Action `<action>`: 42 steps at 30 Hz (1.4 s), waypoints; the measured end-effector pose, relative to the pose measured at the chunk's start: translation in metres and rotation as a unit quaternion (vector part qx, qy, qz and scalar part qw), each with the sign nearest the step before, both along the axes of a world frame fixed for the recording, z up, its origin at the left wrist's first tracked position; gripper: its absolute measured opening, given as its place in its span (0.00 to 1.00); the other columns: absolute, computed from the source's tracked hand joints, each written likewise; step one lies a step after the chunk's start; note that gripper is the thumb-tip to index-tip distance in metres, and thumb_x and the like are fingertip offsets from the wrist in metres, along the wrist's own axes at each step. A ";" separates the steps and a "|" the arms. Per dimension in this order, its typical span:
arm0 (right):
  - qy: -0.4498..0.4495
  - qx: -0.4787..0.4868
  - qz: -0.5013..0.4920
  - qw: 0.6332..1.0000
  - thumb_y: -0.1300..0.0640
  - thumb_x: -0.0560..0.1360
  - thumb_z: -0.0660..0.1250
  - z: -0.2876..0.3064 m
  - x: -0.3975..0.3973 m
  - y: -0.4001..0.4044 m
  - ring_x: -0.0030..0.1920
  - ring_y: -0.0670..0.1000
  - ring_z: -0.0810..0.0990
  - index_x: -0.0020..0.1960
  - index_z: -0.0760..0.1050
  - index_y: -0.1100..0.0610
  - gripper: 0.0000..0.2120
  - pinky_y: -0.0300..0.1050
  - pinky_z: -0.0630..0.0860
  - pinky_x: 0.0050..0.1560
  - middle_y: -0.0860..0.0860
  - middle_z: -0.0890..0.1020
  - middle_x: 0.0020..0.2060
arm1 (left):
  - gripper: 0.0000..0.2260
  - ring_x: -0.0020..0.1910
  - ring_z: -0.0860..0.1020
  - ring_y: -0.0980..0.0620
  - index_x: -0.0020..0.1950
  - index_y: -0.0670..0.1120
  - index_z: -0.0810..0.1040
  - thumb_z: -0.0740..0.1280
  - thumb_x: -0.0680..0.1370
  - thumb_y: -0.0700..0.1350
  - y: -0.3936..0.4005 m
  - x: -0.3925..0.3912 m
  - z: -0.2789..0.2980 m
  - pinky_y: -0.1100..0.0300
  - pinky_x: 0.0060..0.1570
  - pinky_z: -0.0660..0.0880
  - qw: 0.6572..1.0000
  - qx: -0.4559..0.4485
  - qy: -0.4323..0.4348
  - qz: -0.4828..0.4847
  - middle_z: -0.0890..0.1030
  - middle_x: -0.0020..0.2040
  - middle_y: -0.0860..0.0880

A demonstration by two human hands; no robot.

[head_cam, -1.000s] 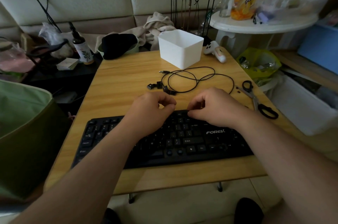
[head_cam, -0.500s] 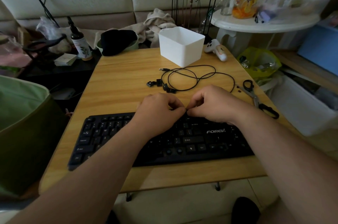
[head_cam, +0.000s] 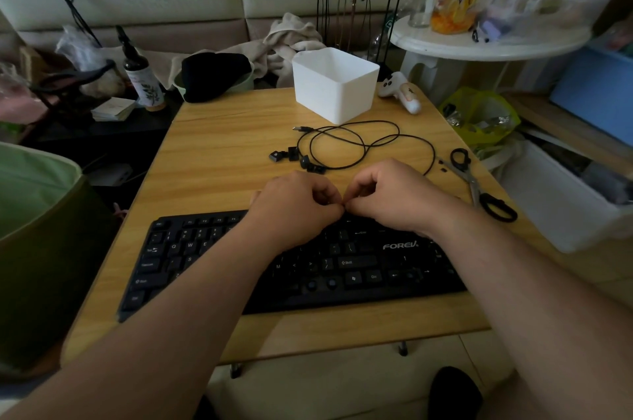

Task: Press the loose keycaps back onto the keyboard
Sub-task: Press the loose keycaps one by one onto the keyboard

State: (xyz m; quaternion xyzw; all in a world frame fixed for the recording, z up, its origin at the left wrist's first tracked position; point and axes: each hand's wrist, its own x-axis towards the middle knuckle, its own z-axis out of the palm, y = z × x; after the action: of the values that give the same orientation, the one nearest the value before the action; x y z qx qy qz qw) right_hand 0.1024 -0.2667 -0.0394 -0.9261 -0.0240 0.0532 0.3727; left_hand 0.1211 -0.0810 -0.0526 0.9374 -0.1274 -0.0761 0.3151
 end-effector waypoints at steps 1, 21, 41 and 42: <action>0.002 0.004 -0.001 1.000 0.56 0.72 0.76 0.000 0.000 0.000 0.41 0.47 0.83 0.39 0.86 0.47 0.05 0.48 0.82 0.45 0.45 0.85 0.36 | 0.02 0.50 0.80 0.56 0.44 0.65 0.82 0.72 0.72 0.59 -0.001 0.000 0.000 0.42 0.60 0.77 1.000 0.000 0.000 0.002 0.82 0.44 0.62; 0.013 0.045 -0.023 0.999 0.56 0.72 0.77 -0.003 0.005 0.001 0.39 0.45 0.81 0.40 0.85 0.49 0.04 0.41 0.76 0.39 0.44 0.83 0.35 | 0.02 0.44 0.79 0.59 0.47 0.57 0.84 0.73 0.77 0.53 0.005 0.024 0.012 0.62 0.39 0.72 1.000 -0.019 0.005 0.019 0.83 0.45 0.58; -0.052 0.025 -0.053 0.997 0.52 0.77 0.73 0.003 0.006 0.000 0.43 0.40 0.79 0.43 0.84 0.46 0.04 0.37 0.71 0.37 0.40 0.82 0.41 | 0.07 0.56 0.77 0.51 0.57 0.54 0.84 0.68 0.81 0.51 0.020 0.062 -0.005 0.55 0.54 0.76 0.982 0.128 -0.135 0.039 0.78 0.62 0.50; -0.054 0.022 -0.050 0.997 0.51 0.77 0.73 0.004 0.006 0.000 0.43 0.40 0.79 0.43 0.84 0.46 0.04 0.37 0.71 0.37 0.40 0.82 0.41 | 0.07 0.56 0.76 0.52 0.57 0.53 0.84 0.67 0.82 0.50 0.021 0.061 -0.004 0.57 0.53 0.74 0.981 0.127 -0.138 0.038 0.79 0.62 0.50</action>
State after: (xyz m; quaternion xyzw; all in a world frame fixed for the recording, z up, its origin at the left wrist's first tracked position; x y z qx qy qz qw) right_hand 0.1083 -0.2669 -0.0357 -0.9194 0.0007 -0.0165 0.3930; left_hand 0.1824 -0.0599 -0.0569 0.9755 -0.1230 0.0506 0.1752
